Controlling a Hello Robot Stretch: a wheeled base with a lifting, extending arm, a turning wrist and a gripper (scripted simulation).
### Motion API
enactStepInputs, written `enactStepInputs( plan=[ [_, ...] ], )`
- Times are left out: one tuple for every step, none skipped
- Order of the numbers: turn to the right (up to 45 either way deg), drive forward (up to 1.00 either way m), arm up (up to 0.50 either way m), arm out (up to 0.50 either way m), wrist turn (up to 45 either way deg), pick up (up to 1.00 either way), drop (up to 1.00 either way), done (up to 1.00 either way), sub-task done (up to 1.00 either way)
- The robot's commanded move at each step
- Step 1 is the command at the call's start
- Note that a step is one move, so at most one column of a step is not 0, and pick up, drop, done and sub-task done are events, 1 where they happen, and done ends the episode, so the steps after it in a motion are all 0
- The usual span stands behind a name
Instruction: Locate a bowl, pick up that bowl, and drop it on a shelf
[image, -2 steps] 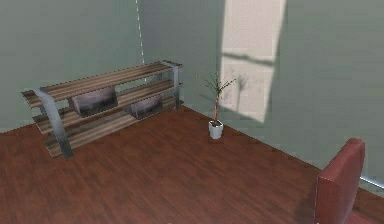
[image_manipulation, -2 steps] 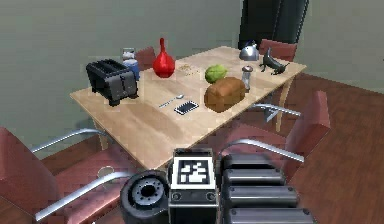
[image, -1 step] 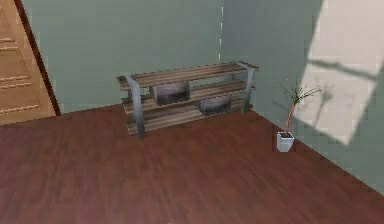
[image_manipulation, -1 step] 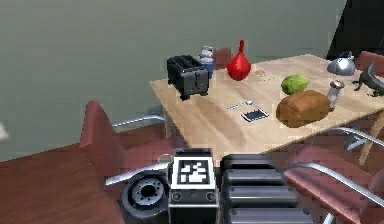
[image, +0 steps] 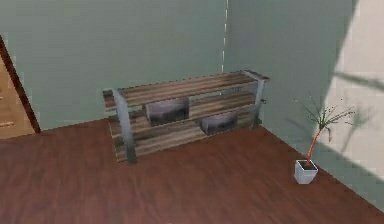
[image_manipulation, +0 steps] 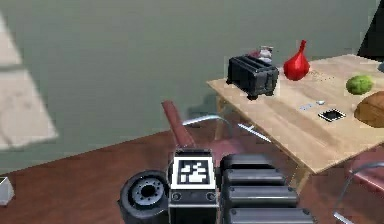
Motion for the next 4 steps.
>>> enactStepInputs(
  plan=[
    [3.0, 0.0, 0.0, 0.0, 0.0, 0.0, 0.0, 0.0, 0.0],
    [0.0, 1.0, 0.0, 0.0, 0.0, 0.0, 0.0, 0.0, 0.0],
    [3.0, 0.0, 0.0, 0.0, 0.0, 0.0, 0.0, 0.0, 0.0],
    [0.0, 0.35, 0.0, 0.0, 0.0, 0.0, 0.0, 0.0, 0.0]
  ],
)
